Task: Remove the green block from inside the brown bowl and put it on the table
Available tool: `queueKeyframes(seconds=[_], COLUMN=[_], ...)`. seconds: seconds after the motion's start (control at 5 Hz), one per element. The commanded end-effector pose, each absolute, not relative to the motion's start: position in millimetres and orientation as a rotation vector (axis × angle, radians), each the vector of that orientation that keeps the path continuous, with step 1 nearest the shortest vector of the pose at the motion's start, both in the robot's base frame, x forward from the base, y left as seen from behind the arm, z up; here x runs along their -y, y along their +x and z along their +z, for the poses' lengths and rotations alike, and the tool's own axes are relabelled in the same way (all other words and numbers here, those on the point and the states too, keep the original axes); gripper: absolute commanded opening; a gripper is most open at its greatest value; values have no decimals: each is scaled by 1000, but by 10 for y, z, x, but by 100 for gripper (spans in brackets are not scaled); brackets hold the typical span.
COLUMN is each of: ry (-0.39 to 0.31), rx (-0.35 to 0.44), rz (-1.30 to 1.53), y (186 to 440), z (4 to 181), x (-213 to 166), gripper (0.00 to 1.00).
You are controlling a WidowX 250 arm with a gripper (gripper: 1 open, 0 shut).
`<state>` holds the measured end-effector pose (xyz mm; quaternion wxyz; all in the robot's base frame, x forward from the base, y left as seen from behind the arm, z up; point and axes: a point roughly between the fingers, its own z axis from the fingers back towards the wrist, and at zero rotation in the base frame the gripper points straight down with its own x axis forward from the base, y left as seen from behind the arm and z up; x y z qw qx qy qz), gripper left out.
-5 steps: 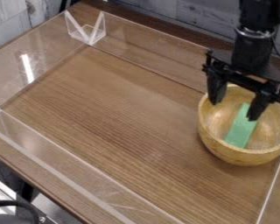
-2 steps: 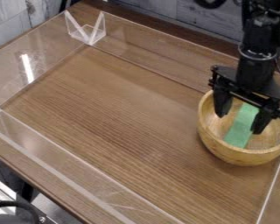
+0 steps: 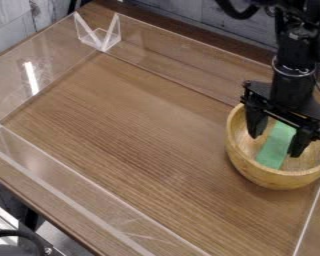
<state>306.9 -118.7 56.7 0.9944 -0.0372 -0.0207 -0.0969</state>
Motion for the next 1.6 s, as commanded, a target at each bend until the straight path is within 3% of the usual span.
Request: queueKeyframes(seconds=[0.0,1.4], ry=[-91,-125], rx=[87,82], rz=[-194,-186], y=[3136,3148], z=[649,455], x=[1184,1100], gripper=[100,100])
